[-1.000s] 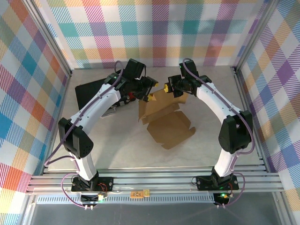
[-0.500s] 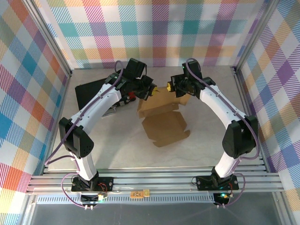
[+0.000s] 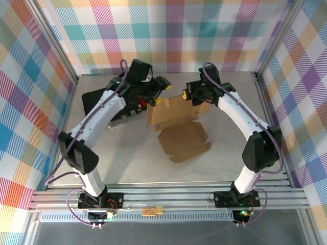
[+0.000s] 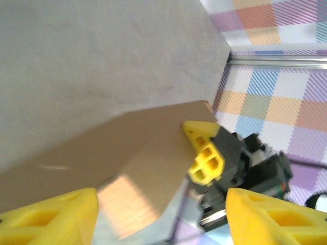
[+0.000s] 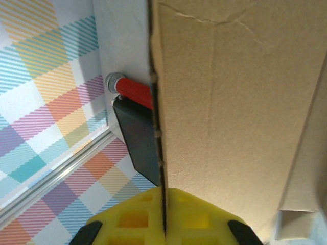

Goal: Fold the paper box

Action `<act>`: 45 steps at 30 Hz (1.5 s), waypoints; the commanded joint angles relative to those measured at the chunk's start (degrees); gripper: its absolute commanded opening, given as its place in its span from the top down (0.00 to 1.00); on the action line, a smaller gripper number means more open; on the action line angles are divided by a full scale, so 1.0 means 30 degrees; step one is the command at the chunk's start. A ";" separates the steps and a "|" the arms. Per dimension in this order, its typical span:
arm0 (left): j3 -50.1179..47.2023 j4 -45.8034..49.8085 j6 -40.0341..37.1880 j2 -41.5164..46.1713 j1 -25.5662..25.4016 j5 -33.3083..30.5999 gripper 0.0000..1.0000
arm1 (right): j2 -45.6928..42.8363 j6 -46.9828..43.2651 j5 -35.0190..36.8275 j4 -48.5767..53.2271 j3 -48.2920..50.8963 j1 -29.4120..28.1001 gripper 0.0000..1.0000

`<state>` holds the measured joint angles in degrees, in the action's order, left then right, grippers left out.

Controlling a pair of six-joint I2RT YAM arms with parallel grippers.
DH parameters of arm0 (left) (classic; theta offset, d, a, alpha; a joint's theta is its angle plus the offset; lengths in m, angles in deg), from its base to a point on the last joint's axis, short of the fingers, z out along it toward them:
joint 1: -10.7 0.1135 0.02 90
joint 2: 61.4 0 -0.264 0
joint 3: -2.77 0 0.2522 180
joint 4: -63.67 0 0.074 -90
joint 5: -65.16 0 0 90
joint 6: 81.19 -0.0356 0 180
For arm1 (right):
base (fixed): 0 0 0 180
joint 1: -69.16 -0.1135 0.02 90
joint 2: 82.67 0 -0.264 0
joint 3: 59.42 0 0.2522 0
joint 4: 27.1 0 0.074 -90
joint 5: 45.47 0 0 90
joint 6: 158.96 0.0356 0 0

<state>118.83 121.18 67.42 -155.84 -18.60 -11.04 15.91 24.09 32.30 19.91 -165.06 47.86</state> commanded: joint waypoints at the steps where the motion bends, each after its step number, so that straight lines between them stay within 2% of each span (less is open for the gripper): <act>1: -0.4193 0.1317 -0.5422 0.4068 0.0511 -0.1820 0.44 | 0.0511 -0.0235 -0.0319 0.1992 -0.1223 0.0545 1.00; 3: -0.8382 -0.0222 -0.6257 0.6116 0.0429 -0.1527 0.50 | 0.0889 -0.0307 -0.0140 0.2830 -0.1983 0.0670 1.00; 5: -1.1218 -0.1746 -0.6934 0.7541 -0.0072 -0.1657 0.52 | 0.1220 -0.0481 0.0101 0.3635 -0.2771 0.0728 1.00; 9: -1.4375 -0.5045 -0.8753 0.8741 -0.3011 -0.2960 0.41 | 0.2042 -0.0568 -0.0009 0.4575 -0.3710 0.0856 1.00; 13: -1.6030 -0.8325 -0.9020 0.7718 -0.5162 -0.4296 0.34 | 0.2581 -0.0345 -0.0185 0.4550 -0.3776 0.0868 1.00; 15: -1.6003 -0.8972 -0.9604 0.6717 -0.5967 -0.6129 0.32 | 0.2827 -0.0317 -0.0172 0.4875 -0.3962 0.0861 1.00; 18: -1.6555 -1.0690 -0.9832 0.5520 -0.6116 -0.8621 0.31 | 0.3082 0.0095 -0.0339 0.5361 -0.4150 0.0957 1.00; 23: -1.7003 -1.3448 -1.0659 0.4086 -0.6116 -1.0547 0.30 | 0.3583 0.0475 -0.0494 0.7095 -0.5296 0.1189 1.00; 31: -1.6773 -1.5252 -1.0725 0.2085 -0.6031 -0.9442 0.32 | 0.5007 0.0976 -0.0694 1.1405 -0.9351 0.1645 1.00; 35: -1.6054 -1.5128 -1.0910 0.1582 -0.5891 -1.0132 0.34 | 0.5721 0.0625 -0.0875 1.3407 -1.1269 0.1698 1.00; 40: -1.5739 -1.4751 -1.1523 0.2182 -0.5661 -1.0812 0.36 | 0.5317 0.0969 -0.0348 1.3984 -1.1215 0.1814 1.00; 42: -1.6555 -1.5123 -1.1652 0.3296 -0.5361 -0.9880 0.36 | 0.5119 0.1215 -0.0482 1.4146 -1.1284 0.2013 1.00; 45: -1.7888 -1.5793 -1.1598 0.5455 -0.4411 -0.6469 0.35 | 0.4931 0.1676 -0.0953 1.5215 -1.2064 0.2475 1.00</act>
<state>67.76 76.92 33.80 -146.40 -34.25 -37.64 32.26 23.44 31.25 56.41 -197.62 53.74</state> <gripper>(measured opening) 0.651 0.067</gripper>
